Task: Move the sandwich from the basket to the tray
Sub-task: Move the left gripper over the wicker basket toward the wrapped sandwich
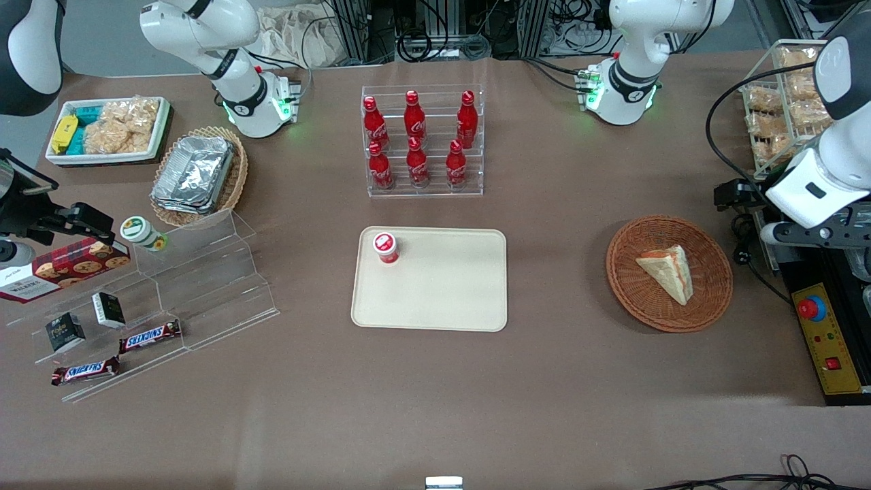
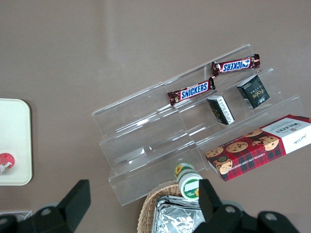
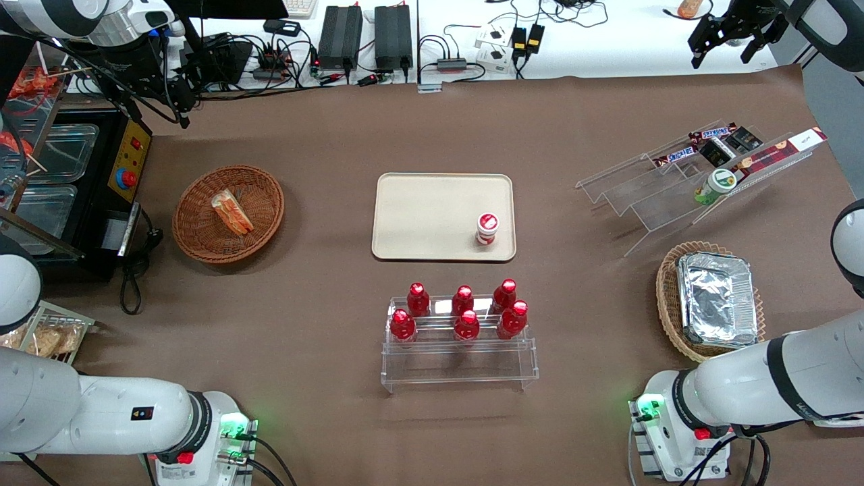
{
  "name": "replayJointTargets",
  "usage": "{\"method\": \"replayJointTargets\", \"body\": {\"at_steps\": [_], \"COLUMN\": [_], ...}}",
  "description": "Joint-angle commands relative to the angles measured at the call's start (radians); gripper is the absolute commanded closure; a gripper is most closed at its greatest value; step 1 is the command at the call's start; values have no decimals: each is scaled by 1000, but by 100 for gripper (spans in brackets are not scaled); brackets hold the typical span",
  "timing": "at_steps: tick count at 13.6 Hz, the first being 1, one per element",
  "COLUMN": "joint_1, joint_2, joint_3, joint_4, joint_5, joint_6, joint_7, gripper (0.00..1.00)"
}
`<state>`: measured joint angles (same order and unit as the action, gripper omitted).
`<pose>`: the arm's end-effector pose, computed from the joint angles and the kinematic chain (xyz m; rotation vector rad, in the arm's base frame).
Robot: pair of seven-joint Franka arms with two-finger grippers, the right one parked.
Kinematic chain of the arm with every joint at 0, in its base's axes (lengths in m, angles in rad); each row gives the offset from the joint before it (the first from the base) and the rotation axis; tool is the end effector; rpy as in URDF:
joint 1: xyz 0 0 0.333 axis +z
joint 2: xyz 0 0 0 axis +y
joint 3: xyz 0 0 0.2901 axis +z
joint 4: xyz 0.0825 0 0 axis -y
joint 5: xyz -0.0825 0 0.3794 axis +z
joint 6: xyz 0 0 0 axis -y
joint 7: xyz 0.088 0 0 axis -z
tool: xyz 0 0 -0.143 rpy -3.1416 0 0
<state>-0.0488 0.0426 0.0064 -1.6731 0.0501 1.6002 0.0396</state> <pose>0.5529 -0.0165 0.4942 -3.0832 0.1332 0.1783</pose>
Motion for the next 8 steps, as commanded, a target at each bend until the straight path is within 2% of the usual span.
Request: {"method": "replayJointTargets", "body": {"at_steps": [1,4,6,8], "joint_1": [-9,-5,-6,-8], "joint_2": [25,48,49,42], "joint_3": [10,13,41,81], "joint_4": [56,53,1,-77], "joint_5": [-1,-1,4,1], "joint_6": [-34,-49,-48,41], "joint_7": [-35,-41,-184,-370], "gripper": [0,0,0,0]}}
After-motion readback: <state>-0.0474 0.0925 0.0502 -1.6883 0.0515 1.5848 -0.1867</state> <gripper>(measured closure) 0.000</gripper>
